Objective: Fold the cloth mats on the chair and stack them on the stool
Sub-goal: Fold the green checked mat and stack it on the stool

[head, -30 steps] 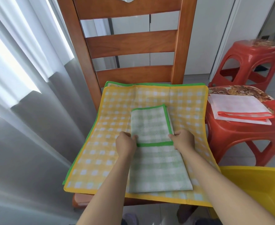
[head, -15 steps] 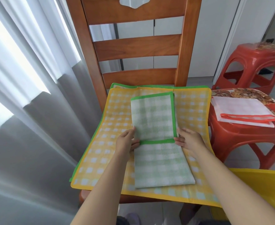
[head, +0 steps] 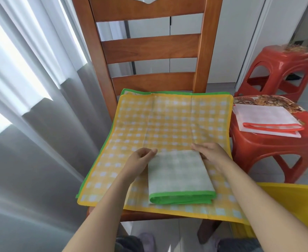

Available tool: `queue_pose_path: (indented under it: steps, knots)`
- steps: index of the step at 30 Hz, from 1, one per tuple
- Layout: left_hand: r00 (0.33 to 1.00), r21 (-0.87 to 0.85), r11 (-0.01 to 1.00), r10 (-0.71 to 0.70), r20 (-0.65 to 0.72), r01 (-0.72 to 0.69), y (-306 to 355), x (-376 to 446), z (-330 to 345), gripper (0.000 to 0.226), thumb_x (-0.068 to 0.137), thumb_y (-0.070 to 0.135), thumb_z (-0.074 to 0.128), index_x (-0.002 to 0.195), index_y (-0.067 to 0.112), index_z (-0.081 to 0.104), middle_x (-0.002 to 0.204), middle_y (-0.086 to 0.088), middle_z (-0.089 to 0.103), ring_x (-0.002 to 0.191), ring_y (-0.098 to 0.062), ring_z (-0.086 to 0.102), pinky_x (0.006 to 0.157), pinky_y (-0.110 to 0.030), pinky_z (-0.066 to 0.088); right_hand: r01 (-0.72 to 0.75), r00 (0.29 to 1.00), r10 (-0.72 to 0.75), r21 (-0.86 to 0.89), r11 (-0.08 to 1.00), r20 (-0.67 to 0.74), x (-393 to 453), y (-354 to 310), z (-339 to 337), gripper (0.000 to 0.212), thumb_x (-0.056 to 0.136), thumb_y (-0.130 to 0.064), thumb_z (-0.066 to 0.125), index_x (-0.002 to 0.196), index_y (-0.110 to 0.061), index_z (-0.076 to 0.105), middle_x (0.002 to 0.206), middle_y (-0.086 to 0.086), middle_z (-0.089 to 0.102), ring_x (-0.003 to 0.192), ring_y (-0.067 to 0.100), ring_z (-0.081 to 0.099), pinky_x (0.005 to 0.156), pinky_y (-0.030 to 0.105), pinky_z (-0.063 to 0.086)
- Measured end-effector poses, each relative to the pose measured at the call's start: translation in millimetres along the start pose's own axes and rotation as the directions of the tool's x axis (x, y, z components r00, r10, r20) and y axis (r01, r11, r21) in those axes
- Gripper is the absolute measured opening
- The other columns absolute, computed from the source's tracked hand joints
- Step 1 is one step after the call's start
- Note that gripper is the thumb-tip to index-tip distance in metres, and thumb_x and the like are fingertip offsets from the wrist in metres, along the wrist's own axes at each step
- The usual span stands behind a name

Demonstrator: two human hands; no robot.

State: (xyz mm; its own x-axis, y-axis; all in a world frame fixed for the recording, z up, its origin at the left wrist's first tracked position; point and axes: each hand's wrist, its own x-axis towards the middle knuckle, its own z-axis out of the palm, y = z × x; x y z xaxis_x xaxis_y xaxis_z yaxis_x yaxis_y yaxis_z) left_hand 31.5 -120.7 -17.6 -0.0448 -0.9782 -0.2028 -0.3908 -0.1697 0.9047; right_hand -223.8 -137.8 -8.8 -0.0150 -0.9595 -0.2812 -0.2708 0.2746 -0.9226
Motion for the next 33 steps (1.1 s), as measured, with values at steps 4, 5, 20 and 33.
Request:
queue_pose_path:
  steps: [4, 5, 20, 33]
  knots:
    - [0.993, 0.226, 0.968, 0.098, 0.063, -0.11, -0.2, -3.2, 8.1, 0.041, 0.086, 0.045, 0.062, 0.121, 0.025, 0.057, 0.122, 0.004, 0.048, 0.106, -0.01, 0.051, 0.088, -0.02, 0.041, 0.14, 0.99, -0.134, -0.264, 0.954, 0.039, -4.0, 2.2, 7.9, 0.033, 0.083, -0.032, 0.069, 0.112, -0.017, 0.066, 0.124, -0.004, 0.059, 0.119, 0.013, 0.051, 0.097, 0.026, 0.039]
    - [0.993, 0.271, 0.956, 0.1, 0.067, -0.115, 0.5, -3.4, 10.0, 0.045, 0.085, 0.045, 0.063, 0.124, 0.025, 0.055, 0.125, 0.004, 0.043, 0.11, -0.011, 0.047, 0.093, -0.023, 0.04, 0.16, 0.987, -0.153, -0.324, 0.932, 0.048, -4.8, 2.7, 10.1, 0.038, 0.082, -0.031, 0.069, 0.117, -0.016, 0.063, 0.129, -0.003, 0.056, 0.123, 0.014, 0.049, 0.097, 0.025, 0.037]
    - [0.984, 0.833, 0.523, 0.09, 0.155, -0.179, 0.6, -31.3, 64.4, 0.086, 0.081, 0.055, -0.003, 0.149, 0.003, -0.006, 0.157, -0.019, -0.012, 0.146, -0.029, -0.015, 0.119, -0.041, -0.01, 0.258, 0.947, -0.275, -0.902, 0.347, 0.165, -39.1, 11.8, 46.2, 0.056, 0.099, -0.042, 0.019, 0.15, -0.021, 0.012, 0.159, -0.003, -0.001, 0.145, 0.018, -0.005, 0.116, 0.037, -0.002]
    - [0.979, 0.813, 0.547, 0.149, 0.14, -0.2, -22.8, -37.7, 47.6, 0.06, 0.098, 0.046, 0.011, 0.151, 0.023, -0.005, 0.159, -0.006, -0.015, 0.145, -0.018, -0.019, 0.12, -0.04, -0.008, 0.179, 0.974, -0.2, -0.896, 0.407, 0.104, -55.1, 42.1, 36.9, 0.057, 0.099, -0.043, 0.012, 0.149, -0.023, -0.008, 0.157, -0.003, -0.015, 0.144, 0.013, -0.014, 0.119, 0.035, -0.007]
